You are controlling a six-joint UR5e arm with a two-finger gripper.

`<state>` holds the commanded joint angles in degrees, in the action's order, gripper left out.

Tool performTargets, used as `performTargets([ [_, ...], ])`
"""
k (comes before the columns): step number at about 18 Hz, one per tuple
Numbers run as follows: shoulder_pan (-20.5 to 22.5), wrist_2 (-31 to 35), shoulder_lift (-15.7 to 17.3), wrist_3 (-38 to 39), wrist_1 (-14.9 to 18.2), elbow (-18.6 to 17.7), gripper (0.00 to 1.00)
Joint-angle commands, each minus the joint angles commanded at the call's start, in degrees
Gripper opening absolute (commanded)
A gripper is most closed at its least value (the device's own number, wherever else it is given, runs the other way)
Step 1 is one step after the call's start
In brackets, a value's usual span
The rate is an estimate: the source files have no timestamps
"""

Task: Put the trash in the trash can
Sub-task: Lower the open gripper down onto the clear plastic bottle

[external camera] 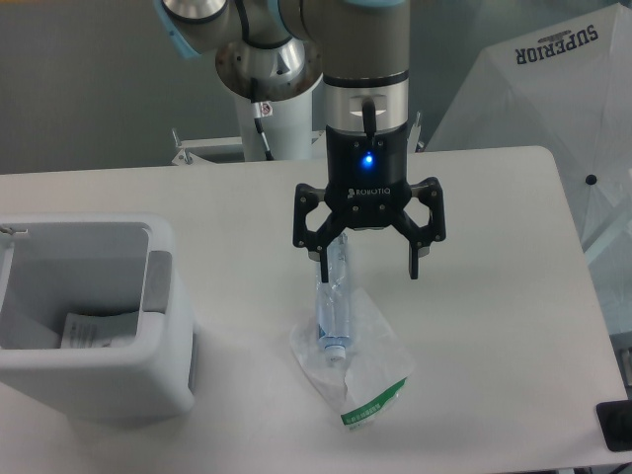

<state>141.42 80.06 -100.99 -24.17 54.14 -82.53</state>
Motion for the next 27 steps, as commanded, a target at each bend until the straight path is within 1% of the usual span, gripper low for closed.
performTargets([
  [2, 0.0, 1.93, 0.09, -0.09, 0.09, -0.7, 1.0],
  [4, -0.09, 2.2, 0.18, -0.09, 0.09, -1.84, 1.0],
  [7, -0.18, 2.2, -0.09, -0.09, -0.44, -5.09, 1.0],
  [10, -0.53, 2.12, -1.14, 0.09, -0.53, -7.02, 1.0],
  [15, -1.76, 2.2, -3.16, 0.35, -4.21, -12.12, 1.0],
  [17, -2.98, 2.12, -5.7, 0.79, -5.36, -11.61, 1.0],
  [22, -3.69, 2.03, -10.71, 1.93, -5.54, -11.34, 1.0],
  [27, -4.13, 2.2, -14.05, 1.76, -5.97, -11.42, 1.0],
])
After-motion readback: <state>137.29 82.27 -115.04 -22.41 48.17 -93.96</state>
